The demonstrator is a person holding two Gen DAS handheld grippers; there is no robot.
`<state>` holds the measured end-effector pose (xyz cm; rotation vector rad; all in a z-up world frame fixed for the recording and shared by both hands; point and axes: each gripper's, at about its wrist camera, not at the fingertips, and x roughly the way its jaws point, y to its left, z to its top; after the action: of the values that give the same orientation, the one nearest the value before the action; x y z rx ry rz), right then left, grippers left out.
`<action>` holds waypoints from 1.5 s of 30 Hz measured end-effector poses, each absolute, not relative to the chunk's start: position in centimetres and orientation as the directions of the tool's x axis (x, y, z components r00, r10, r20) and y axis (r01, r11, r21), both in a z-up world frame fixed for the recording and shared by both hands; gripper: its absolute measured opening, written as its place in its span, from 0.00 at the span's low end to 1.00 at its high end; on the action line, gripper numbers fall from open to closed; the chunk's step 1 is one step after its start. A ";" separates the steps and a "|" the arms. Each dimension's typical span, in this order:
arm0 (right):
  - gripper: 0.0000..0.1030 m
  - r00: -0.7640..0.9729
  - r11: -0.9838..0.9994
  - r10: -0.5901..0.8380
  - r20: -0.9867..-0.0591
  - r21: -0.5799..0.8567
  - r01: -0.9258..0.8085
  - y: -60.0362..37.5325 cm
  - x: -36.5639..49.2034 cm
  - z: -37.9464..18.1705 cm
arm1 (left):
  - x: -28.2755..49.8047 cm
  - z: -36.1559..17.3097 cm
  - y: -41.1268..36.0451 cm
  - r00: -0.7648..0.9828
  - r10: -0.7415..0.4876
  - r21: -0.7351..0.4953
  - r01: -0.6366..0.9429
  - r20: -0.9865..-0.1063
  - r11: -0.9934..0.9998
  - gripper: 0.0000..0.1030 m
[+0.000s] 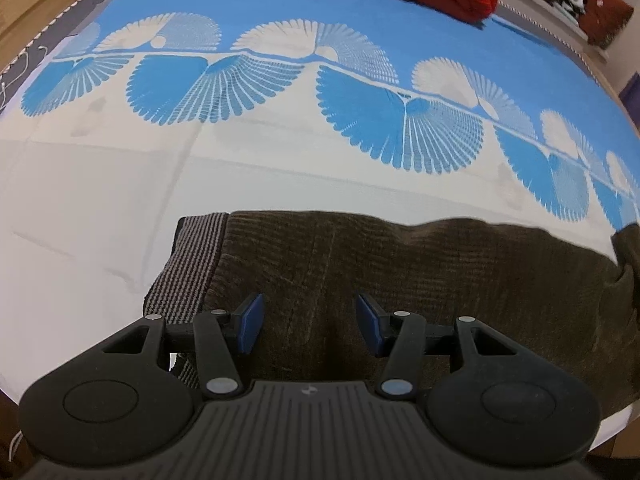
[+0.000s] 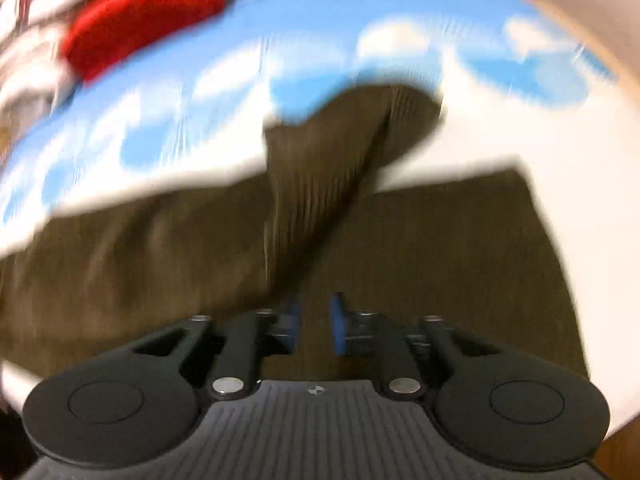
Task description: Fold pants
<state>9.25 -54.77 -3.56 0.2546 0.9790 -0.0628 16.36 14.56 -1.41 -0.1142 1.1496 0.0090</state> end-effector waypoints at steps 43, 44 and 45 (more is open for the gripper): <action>0.27 0.589 0.527 -0.044 -0.807 0.482 0.700 -65.0 9.6 -10.6 | 12.5 -4.6 4.4 0.278 -0.313 -0.127 0.529 -0.908 0.839 0.41; 0.28 0.578 0.529 -0.044 -0.815 0.471 0.705 -64.7 10.2 -10.9 | 12.1 -5.0 4.0 0.266 -0.311 -0.117 0.559 -0.912 0.821 0.42; 0.28 0.571 0.526 -0.046 -0.820 0.466 0.712 -64.5 10.3 -11.0 | 11.8 -5.4 3.6 0.248 -0.313 -0.116 0.584 -0.917 0.803 0.43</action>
<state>10.31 -64.46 -11.03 0.9116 0.8525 -0.5255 11.80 3.56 -5.40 0.2710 1.1709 -0.6215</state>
